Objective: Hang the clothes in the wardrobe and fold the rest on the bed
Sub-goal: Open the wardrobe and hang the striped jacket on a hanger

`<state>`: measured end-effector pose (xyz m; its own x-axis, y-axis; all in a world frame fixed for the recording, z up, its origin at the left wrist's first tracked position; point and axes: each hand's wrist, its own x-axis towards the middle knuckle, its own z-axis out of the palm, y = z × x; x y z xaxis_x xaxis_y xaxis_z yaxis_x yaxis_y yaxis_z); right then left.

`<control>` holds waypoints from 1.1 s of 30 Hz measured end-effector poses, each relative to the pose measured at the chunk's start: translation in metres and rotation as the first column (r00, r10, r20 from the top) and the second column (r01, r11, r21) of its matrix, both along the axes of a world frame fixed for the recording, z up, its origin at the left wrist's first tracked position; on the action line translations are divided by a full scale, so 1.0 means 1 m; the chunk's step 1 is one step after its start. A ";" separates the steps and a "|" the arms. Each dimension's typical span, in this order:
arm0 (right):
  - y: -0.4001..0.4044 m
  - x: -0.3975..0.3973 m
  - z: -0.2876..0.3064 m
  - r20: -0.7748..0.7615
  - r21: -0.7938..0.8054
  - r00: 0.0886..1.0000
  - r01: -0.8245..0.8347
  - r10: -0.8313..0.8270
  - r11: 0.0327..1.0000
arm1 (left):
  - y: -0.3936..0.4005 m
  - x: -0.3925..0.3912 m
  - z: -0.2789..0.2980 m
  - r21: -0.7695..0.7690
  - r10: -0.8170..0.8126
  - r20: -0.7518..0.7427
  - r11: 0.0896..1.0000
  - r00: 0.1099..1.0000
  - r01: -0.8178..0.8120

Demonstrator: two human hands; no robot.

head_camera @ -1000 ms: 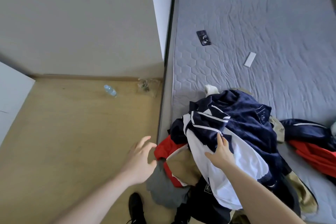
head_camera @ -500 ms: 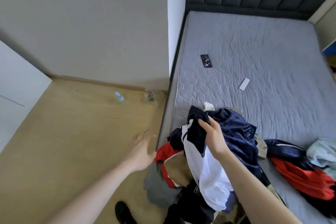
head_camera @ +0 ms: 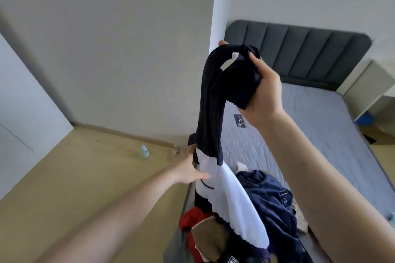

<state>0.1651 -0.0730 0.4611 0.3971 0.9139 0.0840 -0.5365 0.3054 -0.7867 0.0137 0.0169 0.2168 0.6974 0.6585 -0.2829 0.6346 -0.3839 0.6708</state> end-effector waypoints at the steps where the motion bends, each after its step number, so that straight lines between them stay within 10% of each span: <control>1: 0.001 -0.005 0.012 0.002 0.034 1.000 -0.005 0.005 0.999 | 0.003 0.003 0.004 0.010 0.008 -0.030 1.000 1.000 -0.008; 5: 0.013 -0.021 0.043 -0.015 0.118 1.000 0.006 -0.004 0.993 | 0.003 -0.002 0.008 -0.160 0.062 -0.174 0.983 0.983 -0.090; 13: 0.031 -0.038 0.037 -0.143 0.104 0.990 0.026 -0.010 0.994 | 0.059 -0.088 0.021 -0.251 0.451 0.211 0.883 0.867 -0.398; 19: 0.072 -0.114 0.048 -0.165 0.138 0.973 -0.140 0.162 0.980 | 0.095 -0.165 0.003 -0.071 0.495 -0.045 0.865 0.868 -0.497; 33: 0.170 -0.269 0.070 -0.118 0.174 0.915 -0.363 0.385 0.916 | 0.177 -0.298 -0.013 -0.521 0.768 0.051 0.566 0.639 -0.638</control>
<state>-0.1041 0.0965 0.5316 0.0465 0.9800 0.1936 -0.7397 0.1640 -0.6526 -0.2848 0.1944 0.2036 0.1465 0.8233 -0.5484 0.3624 0.4712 0.8042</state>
